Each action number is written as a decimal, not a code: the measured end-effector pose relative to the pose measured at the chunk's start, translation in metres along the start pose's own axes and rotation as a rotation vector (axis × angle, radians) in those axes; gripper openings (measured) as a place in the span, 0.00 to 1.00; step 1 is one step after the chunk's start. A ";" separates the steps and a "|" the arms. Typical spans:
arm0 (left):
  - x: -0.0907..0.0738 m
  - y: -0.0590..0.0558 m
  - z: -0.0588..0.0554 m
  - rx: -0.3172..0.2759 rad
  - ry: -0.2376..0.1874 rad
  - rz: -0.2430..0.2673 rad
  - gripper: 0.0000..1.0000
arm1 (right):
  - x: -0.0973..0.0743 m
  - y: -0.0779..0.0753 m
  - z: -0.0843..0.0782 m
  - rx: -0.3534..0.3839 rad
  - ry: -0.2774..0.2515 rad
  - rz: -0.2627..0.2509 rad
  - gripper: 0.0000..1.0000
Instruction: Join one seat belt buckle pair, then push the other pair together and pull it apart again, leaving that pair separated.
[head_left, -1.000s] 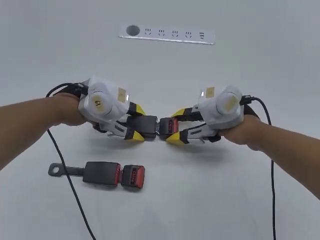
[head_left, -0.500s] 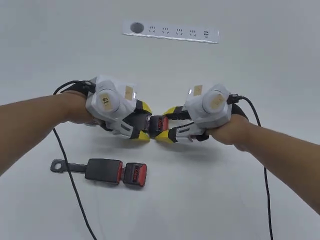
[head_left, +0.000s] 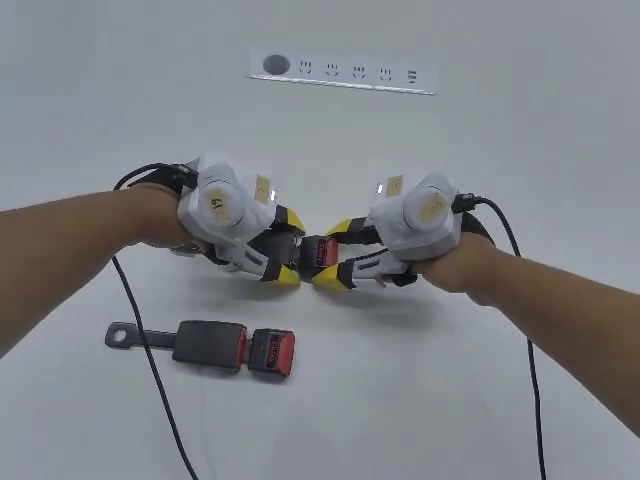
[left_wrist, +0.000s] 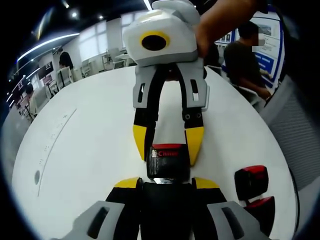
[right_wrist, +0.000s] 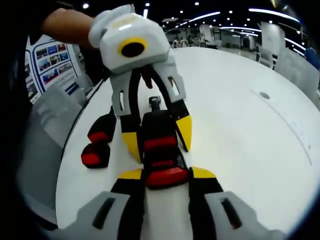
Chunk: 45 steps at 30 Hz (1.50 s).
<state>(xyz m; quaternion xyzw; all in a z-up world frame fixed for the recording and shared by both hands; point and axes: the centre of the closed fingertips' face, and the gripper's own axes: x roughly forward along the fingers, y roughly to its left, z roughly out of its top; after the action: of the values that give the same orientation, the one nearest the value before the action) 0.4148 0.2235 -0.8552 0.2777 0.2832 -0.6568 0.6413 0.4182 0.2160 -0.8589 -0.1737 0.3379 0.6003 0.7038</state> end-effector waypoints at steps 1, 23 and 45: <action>0.000 0.000 0.000 -0.001 0.000 0.000 0.40 | 0.000 0.000 0.000 -0.001 0.001 -0.001 0.32; -0.008 0.000 -0.006 -0.023 0.012 0.017 0.40 | -0.006 -0.005 -0.005 -0.008 0.019 0.002 0.33; -0.008 -0.003 -0.006 -0.028 0.026 0.004 0.40 | -0.036 -0.013 -0.034 -0.021 0.048 -0.029 0.33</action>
<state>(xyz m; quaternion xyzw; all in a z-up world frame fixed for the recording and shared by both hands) 0.4119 0.2333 -0.8534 0.2777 0.3002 -0.6478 0.6427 0.4197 0.1643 -0.8606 -0.2002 0.3460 0.5892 0.7021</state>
